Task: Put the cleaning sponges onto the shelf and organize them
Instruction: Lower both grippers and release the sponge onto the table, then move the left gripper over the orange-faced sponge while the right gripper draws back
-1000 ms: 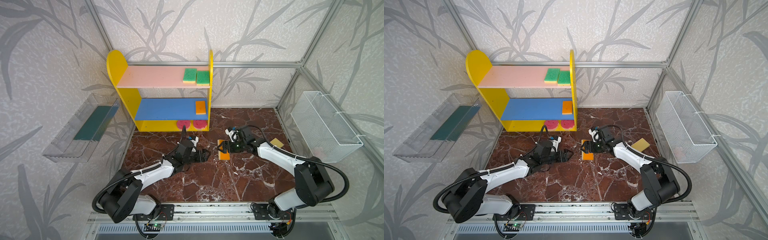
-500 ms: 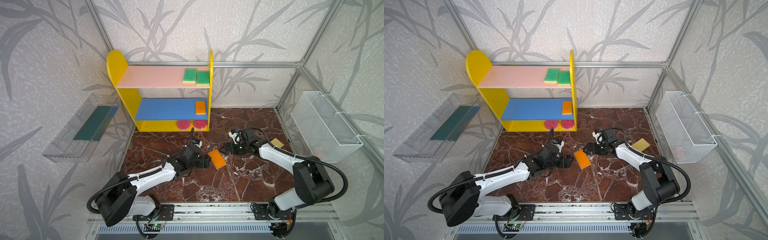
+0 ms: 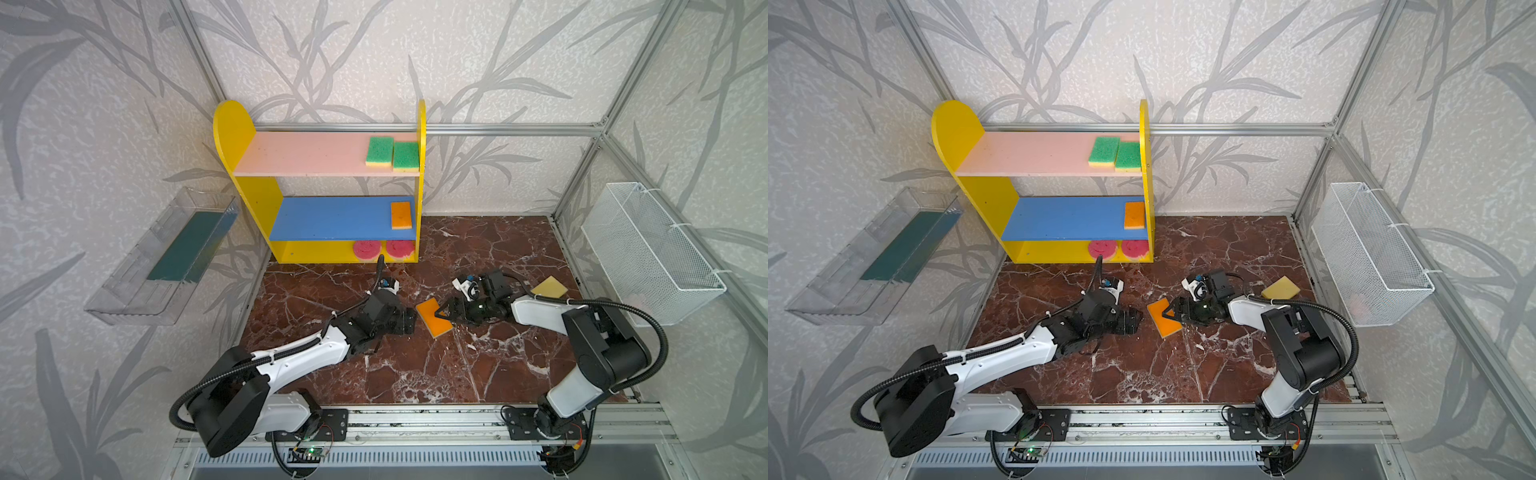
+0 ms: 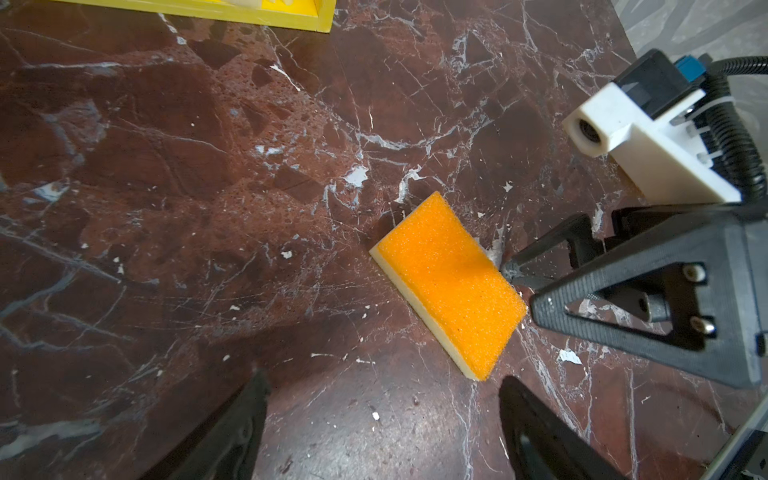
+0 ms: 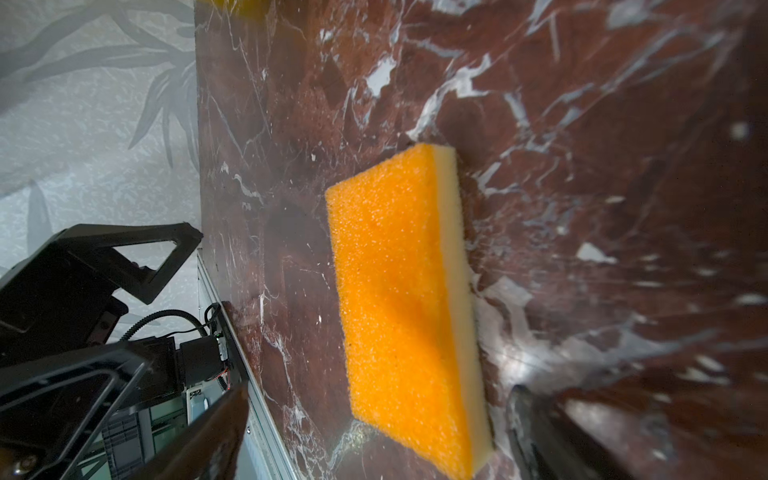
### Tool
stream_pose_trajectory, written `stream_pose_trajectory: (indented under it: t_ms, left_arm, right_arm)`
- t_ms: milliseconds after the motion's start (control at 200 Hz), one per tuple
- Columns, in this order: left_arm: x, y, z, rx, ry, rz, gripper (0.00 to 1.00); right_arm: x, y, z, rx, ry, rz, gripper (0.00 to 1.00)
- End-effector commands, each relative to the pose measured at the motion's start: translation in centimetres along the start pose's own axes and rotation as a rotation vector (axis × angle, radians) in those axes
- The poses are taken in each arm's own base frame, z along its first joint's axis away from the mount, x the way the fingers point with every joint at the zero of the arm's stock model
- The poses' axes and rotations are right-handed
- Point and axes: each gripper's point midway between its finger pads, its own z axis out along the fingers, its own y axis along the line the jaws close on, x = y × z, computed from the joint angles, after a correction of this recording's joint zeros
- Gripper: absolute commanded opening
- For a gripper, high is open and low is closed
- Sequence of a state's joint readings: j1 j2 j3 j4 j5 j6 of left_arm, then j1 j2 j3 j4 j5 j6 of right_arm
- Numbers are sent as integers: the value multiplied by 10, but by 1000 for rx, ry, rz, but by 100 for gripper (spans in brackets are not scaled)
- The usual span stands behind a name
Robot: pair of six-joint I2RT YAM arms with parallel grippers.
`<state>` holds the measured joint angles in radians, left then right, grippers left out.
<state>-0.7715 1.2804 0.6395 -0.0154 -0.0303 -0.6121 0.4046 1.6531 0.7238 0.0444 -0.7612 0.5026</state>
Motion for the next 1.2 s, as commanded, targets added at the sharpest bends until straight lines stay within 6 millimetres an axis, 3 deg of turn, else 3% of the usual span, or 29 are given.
stream_pose_trajectory:
  t_ms: [0, 115, 280, 505, 660, 890, 1194]
  left_arm:
    - [2, 15, -8, -57, -13, -4, 88]
    - [0, 22, -16, -93, -23, 15, 88]
    - [1, 29, -23, -130, -15, 50, 88]
    - [13, -6, -3, -93, 96, 215, 89]
    - [21, -23, 17, -116, 146, 276, 93]
    - [21, -33, 38, -218, 114, 248, 97]
    - [40, -48, 62, -224, 133, 196, 97]
  right_arm:
    - [13, 11, 14, -37, 36, -25, 94]
    - [21, 19, 23, -55, 53, -31, 94]
    - [18, 29, 23, -103, 39, -33, 94]
    - [2, 29, -8, -85, -54, -25, 94]
    - [-9, 17, -43, -26, -158, -1, 97]
    - [-19, -25, -88, 166, -325, 79, 99]
    - [-21, -44, -101, 222, -386, 112, 99]
